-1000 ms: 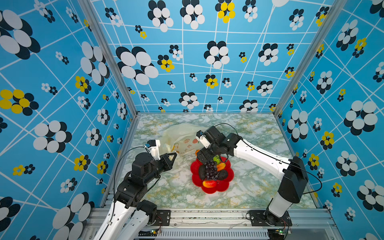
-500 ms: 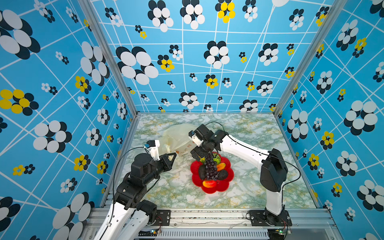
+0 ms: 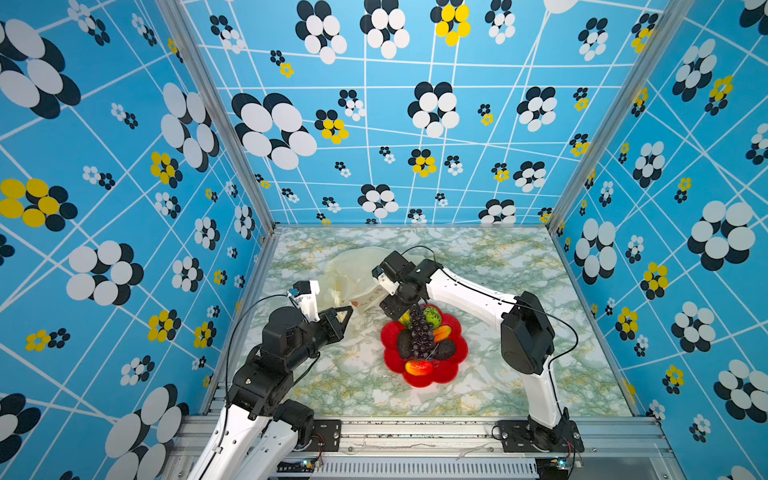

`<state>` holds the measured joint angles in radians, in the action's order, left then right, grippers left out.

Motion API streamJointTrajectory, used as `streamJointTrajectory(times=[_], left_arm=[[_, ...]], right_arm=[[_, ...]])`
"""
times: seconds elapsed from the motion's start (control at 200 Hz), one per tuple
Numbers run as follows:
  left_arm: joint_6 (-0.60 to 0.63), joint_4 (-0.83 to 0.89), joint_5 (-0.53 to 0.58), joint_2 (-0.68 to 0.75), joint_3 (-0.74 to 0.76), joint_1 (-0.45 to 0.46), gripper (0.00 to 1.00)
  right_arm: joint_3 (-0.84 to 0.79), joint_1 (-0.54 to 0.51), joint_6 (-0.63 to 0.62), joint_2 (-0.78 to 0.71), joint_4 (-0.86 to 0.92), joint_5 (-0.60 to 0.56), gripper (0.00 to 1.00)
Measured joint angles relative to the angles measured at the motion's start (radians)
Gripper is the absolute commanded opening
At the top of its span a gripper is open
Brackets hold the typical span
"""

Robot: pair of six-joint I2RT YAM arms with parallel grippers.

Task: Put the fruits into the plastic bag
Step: 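Lower the right gripper onto the orange papaya and close on it, then lift the papaya with the right gripper and carry it into the bag mouth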

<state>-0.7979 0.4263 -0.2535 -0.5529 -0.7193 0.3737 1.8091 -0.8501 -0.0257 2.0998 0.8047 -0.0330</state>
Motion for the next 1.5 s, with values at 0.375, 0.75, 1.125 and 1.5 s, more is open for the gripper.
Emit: streamJointTrajectory(times=[0.375, 0.75, 1.125, 1.5], left_arm=[[-0.003, 0.017, 0.0, 0.012, 0.0, 0.0, 0.01], [-0.007, 0.018, 0.0, 0.023, 0.0, 0.0, 0.01], [-0.027, 0.022, -0.001, 0.04, 0.0, 0.0, 0.01], [-0.04, 0.014, -0.005, 0.032, 0.008, 0.0, 0.01]], right_arm=[[0.0, 0.0, 0.01, 0.02, 0.0, 0.001, 0.44], [-0.113, 0.001, 0.068, -0.071, -0.117, 0.035, 0.27], [-0.311, 0.001, 0.154, -0.274, -0.375, 0.132, 0.25], [-0.472, 0.002, 0.255, -0.455, -0.505, 0.18, 0.24]])
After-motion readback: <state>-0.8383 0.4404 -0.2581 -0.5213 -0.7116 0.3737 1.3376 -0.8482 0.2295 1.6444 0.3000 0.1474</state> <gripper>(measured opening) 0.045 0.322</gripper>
